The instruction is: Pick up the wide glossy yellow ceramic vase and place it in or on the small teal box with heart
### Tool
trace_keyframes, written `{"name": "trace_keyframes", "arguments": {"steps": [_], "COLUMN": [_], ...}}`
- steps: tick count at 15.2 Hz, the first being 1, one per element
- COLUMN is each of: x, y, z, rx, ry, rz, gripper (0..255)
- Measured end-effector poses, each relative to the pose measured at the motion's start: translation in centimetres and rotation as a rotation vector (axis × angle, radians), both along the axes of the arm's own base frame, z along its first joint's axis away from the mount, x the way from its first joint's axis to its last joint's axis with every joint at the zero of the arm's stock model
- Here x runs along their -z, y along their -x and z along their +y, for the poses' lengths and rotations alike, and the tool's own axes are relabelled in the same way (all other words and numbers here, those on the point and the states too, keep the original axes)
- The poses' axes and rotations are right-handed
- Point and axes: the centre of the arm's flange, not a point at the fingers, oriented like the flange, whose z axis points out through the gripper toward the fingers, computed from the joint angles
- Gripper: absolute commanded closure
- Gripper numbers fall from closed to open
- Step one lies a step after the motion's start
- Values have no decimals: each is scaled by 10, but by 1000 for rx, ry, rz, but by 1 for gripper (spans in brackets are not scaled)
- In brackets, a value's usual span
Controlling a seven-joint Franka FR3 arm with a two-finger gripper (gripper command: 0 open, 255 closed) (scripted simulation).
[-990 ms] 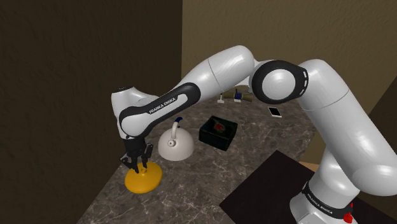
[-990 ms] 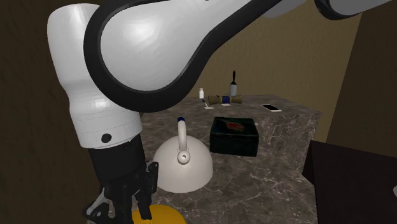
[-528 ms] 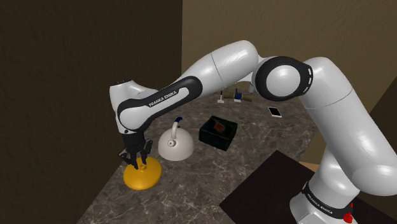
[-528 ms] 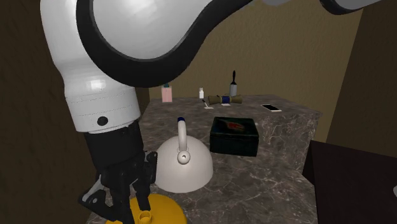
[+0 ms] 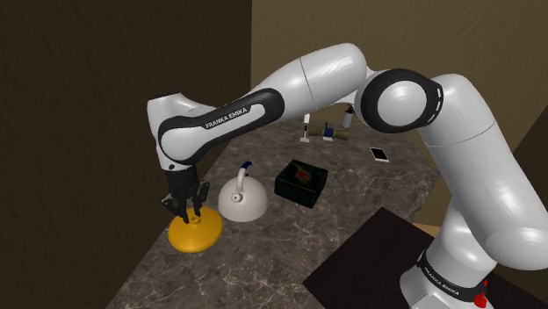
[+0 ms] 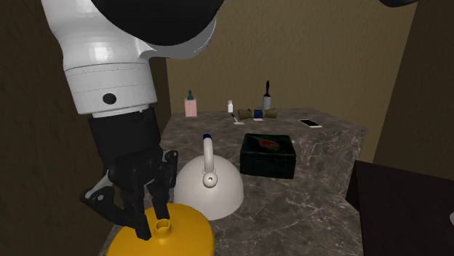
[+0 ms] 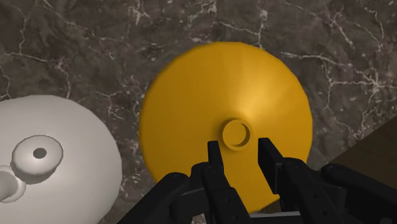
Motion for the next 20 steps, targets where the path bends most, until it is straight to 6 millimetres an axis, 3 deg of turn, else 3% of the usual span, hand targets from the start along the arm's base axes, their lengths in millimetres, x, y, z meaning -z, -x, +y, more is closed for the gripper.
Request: {"name": "trace_keyframes", "arguments": {"steps": [20], "x": [-102], "y": [-1], "z": [-7], "rx": [0], "ry": [0], "rz": [0], "gripper": [255]}}
